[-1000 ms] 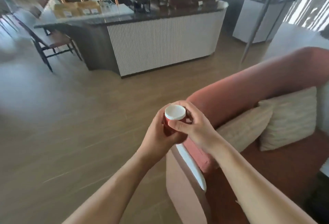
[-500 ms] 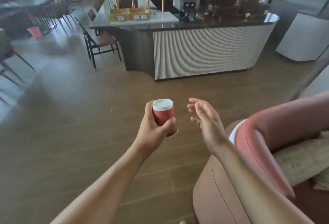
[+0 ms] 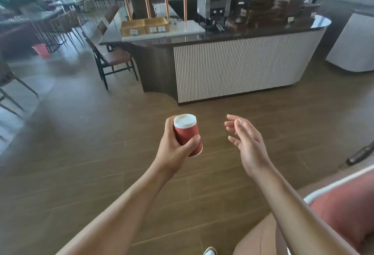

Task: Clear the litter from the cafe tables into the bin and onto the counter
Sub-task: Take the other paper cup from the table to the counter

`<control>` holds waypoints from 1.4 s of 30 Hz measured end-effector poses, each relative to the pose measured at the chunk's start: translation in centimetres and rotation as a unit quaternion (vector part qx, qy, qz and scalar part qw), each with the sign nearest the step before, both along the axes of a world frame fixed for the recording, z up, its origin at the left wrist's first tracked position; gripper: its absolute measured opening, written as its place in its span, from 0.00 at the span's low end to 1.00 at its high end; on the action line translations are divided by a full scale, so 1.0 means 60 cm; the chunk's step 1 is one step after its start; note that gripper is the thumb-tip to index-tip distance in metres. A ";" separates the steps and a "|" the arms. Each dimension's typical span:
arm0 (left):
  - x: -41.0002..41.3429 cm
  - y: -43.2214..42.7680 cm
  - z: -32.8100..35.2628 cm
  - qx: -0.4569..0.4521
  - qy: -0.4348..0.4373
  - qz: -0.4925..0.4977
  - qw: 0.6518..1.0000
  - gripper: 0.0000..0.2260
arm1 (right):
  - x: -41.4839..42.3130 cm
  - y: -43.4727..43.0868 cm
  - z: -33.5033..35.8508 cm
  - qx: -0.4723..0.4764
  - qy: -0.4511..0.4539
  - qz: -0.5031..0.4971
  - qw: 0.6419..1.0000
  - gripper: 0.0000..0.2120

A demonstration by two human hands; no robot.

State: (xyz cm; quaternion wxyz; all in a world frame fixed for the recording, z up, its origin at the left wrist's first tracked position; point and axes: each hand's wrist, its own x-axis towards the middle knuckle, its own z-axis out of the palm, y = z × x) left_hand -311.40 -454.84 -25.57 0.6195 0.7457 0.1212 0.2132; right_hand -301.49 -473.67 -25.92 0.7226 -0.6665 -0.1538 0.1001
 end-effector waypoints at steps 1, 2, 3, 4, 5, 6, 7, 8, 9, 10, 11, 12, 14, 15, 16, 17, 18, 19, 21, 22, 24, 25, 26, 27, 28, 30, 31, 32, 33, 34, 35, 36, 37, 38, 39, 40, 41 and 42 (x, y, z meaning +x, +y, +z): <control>0.034 0.006 0.002 0.001 0.004 -0.003 1.000 0.24 | 0.032 0.006 0.004 0.001 0.001 -0.001 1.000 0.14; 0.068 0.009 0.003 0.004 0.006 -0.006 1.000 0.24 | 0.063 0.012 0.008 -0.001 -0.004 -0.001 1.000 0.14; 0.101 0.011 0.003 0.007 0.008 -0.008 1.000 0.24 | 0.094 0.018 0.013 -0.005 -0.011 -0.001 1.000 0.15; 0.134 0.011 0.002 0.009 0.009 -0.011 1.000 0.23 | 0.123 0.022 0.017 -0.004 -0.018 -0.004 1.000 0.17; 0.165 0.011 0.001 0.009 0.008 -0.018 1.000 0.23 | 0.151 0.025 0.022 -0.002 -0.022 -0.008 1.000 0.19; 0.195 0.011 0.000 0.008 0.007 -0.025 1.000 0.23 | 0.177 0.027 0.025 0.002 -0.024 -0.012 1.000 0.21; 0.225 0.011 0.000 0.007 0.007 -0.033 0.999 0.23 | 0.203 0.028 0.029 0.005 -0.024 -0.015 1.000 0.22; 0.254 0.011 0.001 0.006 0.008 -0.040 0.999 0.23 | 0.228 0.028 0.032 0.006 -0.024 -0.018 1.000 0.22; 0.284 0.012 0.002 0.006 0.007 -0.046 0.999 0.24 | 0.252 0.028 0.033 0.006 -0.027 -0.023 0.999 0.22; 0.315 0.013 0.003 0.007 0.004 -0.051 0.999 0.24 | 0.278 0.028 0.034 0.005 -0.030 -0.029 0.999 0.21; 0.346 0.014 0.004 0.008 0.002 -0.057 0.998 0.24 | 0.303 0.027 0.034 0.004 -0.032 -0.035 0.999 0.21; 0.377 0.015 0.004 0.008 -0.001 -0.064 0.998 0.25 | 0.329 0.027 0.034 0.002 -0.033 -0.042 0.999 0.20; 0.439 0.018 0.003 0.006 -0.004 -0.083 0.997 0.25 | 0.384 0.029 0.032 -0.001 -0.034 -0.056 0.998 0.20; 0.469 0.021 0.002 0.005 -0.005 -0.092 0.996 0.25 | 0.412 0.031 0.031 -0.003 -0.034 -0.062 0.997 0.20; 0.500 0.025 0.000 0.004 -0.006 -0.102 0.995 0.25 | 0.440 0.034 0.030 -0.005 -0.034 -0.069 0.997 0.20; 0.533 0.031 -0.002 0.005 -0.007 -0.111 0.994 0.26 | 0.469 0.038 0.029 -0.007 -0.035 -0.075 0.997 0.20; 0.568 0.039 -0.005 0.006 -0.008 -0.121 0.993 0.26 | 0.500 0.044 0.028 -0.008 -0.037 -0.082 0.996 0.20; 0.603 0.049 -0.007 0.005 -0.008 -0.129 0.992 0.26 | 0.530 0.051 0.029 -0.009 -0.039 -0.090 0.995 0.20; 0.676 0.072 -0.010 0.002 -0.012 -0.143 0.990 0.25 | 0.593 0.071 0.029 -0.008 -0.041 -0.110 0.993 0.19; 0.714 0.085 -0.011 0.002 -0.014 -0.150 0.989 0.25 | 0.625 0.084 0.029 -0.008 -0.039 -0.119 0.992 0.18; 0.783 0.114 -0.009 0.002 -0.010 -0.166 0.986 0.23 | 0.683 0.110 0.033 -0.009 -0.028 -0.133 0.991 0.17; 0.817 0.129 -0.007 0.003 -0.007 -0.171 0.985 0.22 | 0.711 0.123 0.037 -0.010 -0.025 -0.140 0.990 0.16; 0.853 0.145 -0.004 0.005 -0.006 -0.175 0.984 0.22 | 0.741 0.136 0.041 -0.011 -0.026 -0.147 0.989 0.16; 0.886 0.160 0.001 0.006 -0.005 -0.180 0.984 0.22 | 0.769 0.147 0.044 -0.010 -0.026 -0.155 0.987 0.16; 0.919 0.174 0.005 0.005 -0.005 -0.184 0.983 0.22 | 0.796 0.156 0.047 -0.008 -0.025 -0.164 0.986 0.16; 0.983 0.198 0.010 0.002 -0.005 -0.189 0.982 0.23 | 0.851 0.176 0.050 -0.003 -0.020 -0.177 0.984 0.16; 1.011 0.206 0.012 0.003 -0.002 -0.192 0.981 0.24 | 0.875 0.185 0.050 -0.002 -0.017 -0.181 0.983 0.16; 1.037 0.212 0.014 0.004 0.000 -0.196 0.981 0.24 | 0.899 0.192 0.049 -0.002 -0.015 -0.184 0.983 0.16; 1.063 0.217 0.015 0.005 0.000 -0.199 0.980 0.25 | 0.924 0.198 0.049 -0.004 -0.016 -0.187 0.982 0.16; 1.088 0.222 0.017 0.006 -0.001 -0.203 0.979 0.25 | 0.949 0.202 0.050 -0.005 -0.017 -0.190 0.982 0.16; 1.114 0.226 0.017 0.007 -0.002 -0.207 0.978 0.24 | 0.974 0.206 0.050 -0.004 -0.015 -0.193 0.981 0.16; 1.141 0.229 0.017 0.007 -0.003 -0.209 0.978 0.24 | 1.001 0.209 0.049 -0.001 -0.013 -0.197 0.980 0.16; 1.169 0.232 0.015 0.007 -0.004 -0.211 0.977 0.23 | 1.027 0.210 0.047 0.002 -0.011 -0.198 0.980 0.16; 1.197 0.233 0.012 0.007 -0.005 -0.212 0.977 0.23 | 1.054 0.211 0.044 0.003 -0.010 -0.198 0.980 0.16; 1.226 0.233 0.009 0.008 -0.005 -0.213 0.977 0.23 | 1.081 0.211 0.040 0.002 -0.011 -0.196 0.981 0.16; 1.256 0.232 0.006 0.010 -0.003 -0.214 0.977 0.23 | 1.108 0.210 0.035 0.001 -0.011 -0.193 0.981 0.16; 1.288 0.229 0.001 0.014 -0.002 -0.216 0.976 0.23 | 1.139 0.208 0.030 0.001 -0.012 -0.189 0.982 0.16; 1.319 0.225 -0.003 0.018 -0.002 -0.218 0.976 0.23 | 1.170 0.205 0.025 0.003 -0.011 -0.187 0.982 0.15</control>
